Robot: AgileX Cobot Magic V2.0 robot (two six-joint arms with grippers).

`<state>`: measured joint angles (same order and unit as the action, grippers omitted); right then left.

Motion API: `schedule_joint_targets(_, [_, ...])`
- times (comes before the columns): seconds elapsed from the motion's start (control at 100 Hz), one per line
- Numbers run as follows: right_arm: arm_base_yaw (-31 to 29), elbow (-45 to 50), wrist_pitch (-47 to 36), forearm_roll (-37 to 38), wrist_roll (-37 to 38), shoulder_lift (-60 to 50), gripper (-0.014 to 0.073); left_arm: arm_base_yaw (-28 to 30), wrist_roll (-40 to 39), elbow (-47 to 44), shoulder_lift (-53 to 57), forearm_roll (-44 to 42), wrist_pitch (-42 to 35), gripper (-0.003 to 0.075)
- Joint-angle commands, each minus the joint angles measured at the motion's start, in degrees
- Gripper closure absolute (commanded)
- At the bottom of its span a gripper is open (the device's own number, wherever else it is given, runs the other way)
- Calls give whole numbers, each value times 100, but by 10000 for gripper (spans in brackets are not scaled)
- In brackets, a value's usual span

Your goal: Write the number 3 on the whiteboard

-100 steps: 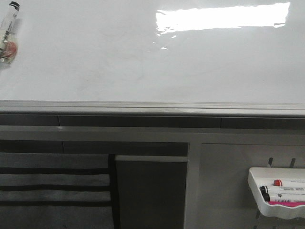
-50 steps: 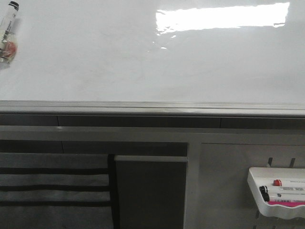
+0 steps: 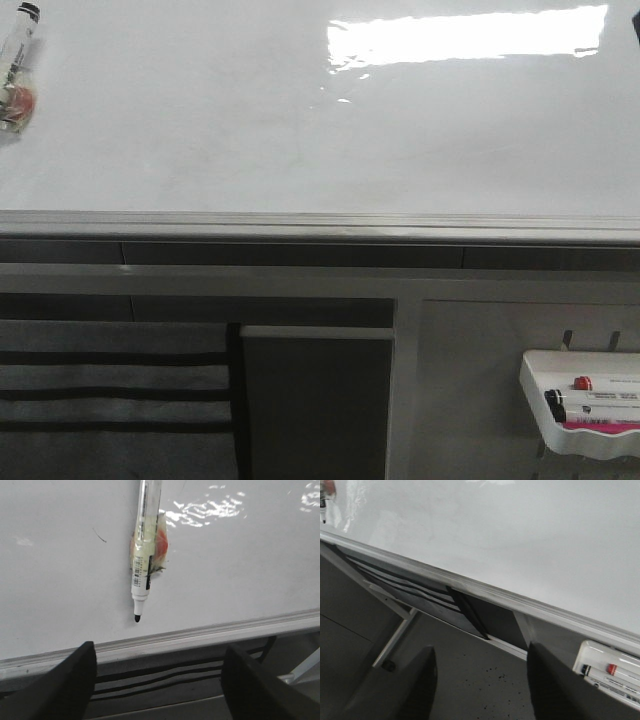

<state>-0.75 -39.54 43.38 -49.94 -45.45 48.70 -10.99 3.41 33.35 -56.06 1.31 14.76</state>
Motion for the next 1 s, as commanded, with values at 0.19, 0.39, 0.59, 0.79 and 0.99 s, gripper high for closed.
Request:
schedule_joint_targets(0.19, [-18, -229, 92, -408, -240, 13, 228, -50, -24, 851, -1268, -430, -541, 228])
schedule_joint_targets(0.39, [-18, -229, 238, -408, -240, 13, 228, 172, -24, 1349, -1913, -516, -522, 228])
schedule_joint_targets(0.59, [-18, -229, 251, -408, -240, 13, 228, 185, -24, 1606, -2272, -538, -604, 228])
schedule_joint_targets(0.79, [-18, -229, 251, -408, -240, 13, 228, 185, -24, 1644, -2406, -538, -796, 252])
schedule_joint_targets(0.99, [-18, -229, 226, -408, -240, 13, 228, 171, -24, 1644, -2409, -538, -796, 456])
